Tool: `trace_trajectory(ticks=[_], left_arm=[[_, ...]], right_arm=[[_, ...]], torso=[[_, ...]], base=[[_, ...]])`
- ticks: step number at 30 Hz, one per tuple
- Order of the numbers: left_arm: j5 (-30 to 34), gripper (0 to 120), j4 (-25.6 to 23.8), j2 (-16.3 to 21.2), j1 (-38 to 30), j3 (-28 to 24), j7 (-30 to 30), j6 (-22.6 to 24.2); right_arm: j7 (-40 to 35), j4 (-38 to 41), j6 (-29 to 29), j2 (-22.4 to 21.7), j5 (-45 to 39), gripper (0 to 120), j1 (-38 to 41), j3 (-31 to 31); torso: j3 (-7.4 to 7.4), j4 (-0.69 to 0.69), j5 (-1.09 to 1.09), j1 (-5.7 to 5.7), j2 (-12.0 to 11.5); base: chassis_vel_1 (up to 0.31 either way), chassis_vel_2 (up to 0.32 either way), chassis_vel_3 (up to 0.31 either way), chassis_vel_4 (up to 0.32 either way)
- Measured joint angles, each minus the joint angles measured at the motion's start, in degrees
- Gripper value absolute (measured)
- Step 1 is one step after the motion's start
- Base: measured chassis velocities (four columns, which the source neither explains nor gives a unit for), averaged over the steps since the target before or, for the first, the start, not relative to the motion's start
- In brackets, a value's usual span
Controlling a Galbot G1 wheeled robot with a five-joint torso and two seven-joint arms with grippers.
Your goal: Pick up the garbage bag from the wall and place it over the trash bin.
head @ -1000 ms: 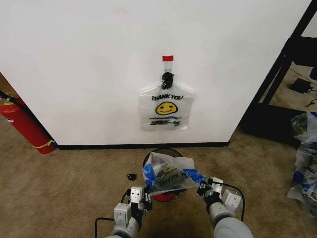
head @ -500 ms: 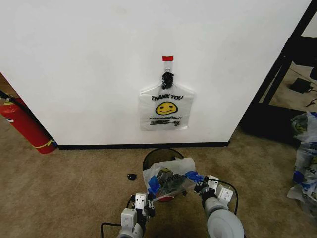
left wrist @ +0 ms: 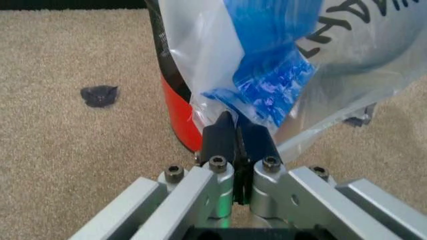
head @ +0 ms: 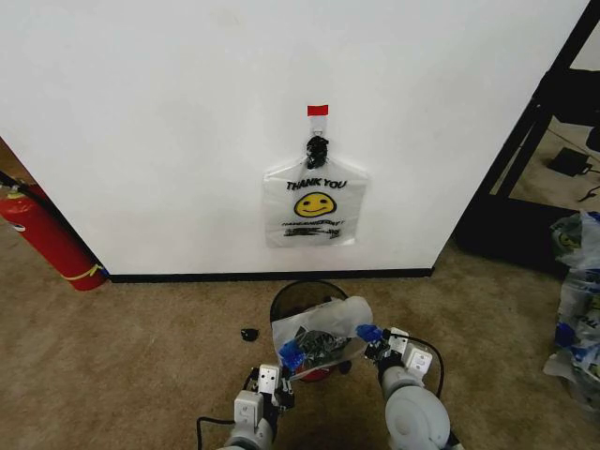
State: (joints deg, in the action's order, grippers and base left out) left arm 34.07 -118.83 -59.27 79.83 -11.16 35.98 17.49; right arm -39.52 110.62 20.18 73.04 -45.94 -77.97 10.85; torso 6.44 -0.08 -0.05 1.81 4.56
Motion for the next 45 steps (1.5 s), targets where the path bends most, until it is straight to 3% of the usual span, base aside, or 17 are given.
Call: trace_trajectory(ticks=[15, 27, 33, 37, 38, 39, 41, 45], left_arm=[[0.35, 0, 3.46, -0.66, -3.01, -1.22, -0.34, -0.85], [0.11, 2, 2.37, -0.16, -2.06, -1.88, -1.12, -1.0], [-1.73, 23, 0.03, 0.97, -0.29, -1.27, -1.3, -0.72], [-3.88, 39, -2.3, 1.59, 1.65, -0.04, -1.34, -0.7], [-3.95, 41, -2.43, 1.63, 1.78, 0.04, -1.33, -0.7], [-4.42, 47, -3.5, 1.95, 2.69, 0.7, -1.34, -0.68], [-4.58, 50, -3.99, 2.13, 3.12, 1.01, -1.34, -0.65], [-5.45, 70, -7.19, 3.36, 6.2, 2.85, -1.39, -0.38]], right_arm=[[2.02, -5.18, -1.13, 1.13, -0.24, 0, 3.64, -0.14], [3.25, -3.86, -1.5, 0.57, -0.16, 0, 2.41, 0.06], [3.97, -0.48, -1.59, -0.56, 0.16, 16, -0.05, 0.3], [5.18, 2.34, -2.14, -1.54, 2.07, 34, -2.51, 0.46], [5.23, 2.44, -2.17, -1.59, 2.19, 34, -2.62, 0.47], [5.66, 3.34, -2.49, -2.07, 3.03, 43, -3.51, 0.65], [5.79, 3.69, -2.6, -2.25, 3.23, 45, -3.85, 0.76], [7.23, 6.35, -3.86, -3.59, 4.58, 63, -6.31, 1.44]], torso=[[0.0, 0.0, 0.0, 0.0, 0.0], [0.0, 0.0, 0.0, 0.0, 0.0], [0.0, 0.0, 0.01, 0.0, 0.0], [0.0, 0.0, 0.0, 0.0, 0.0], [0.0, 0.0, 0.0, 0.0, 0.0], [0.0, 0.0, 0.0, 0.0, 0.0], [-0.01, 0.0, 0.0, 0.0, 0.0], [-0.01, 0.0, 0.0, 0.0, 0.0]], base=[[0.0, 0.0, 0.0, 0.0], [0.0, 0.0, 0.0, 0.0], [0.0, 0.0, 0.0, 0.0], [0.0, 0.0, 0.0, 0.0], [0.0, 0.0, 0.0, 0.0], [0.0, 0.0, 0.0, 0.0], [0.0, 0.0, 0.0, 0.0], [0.0, 0.0, 0.0, 0.0]])
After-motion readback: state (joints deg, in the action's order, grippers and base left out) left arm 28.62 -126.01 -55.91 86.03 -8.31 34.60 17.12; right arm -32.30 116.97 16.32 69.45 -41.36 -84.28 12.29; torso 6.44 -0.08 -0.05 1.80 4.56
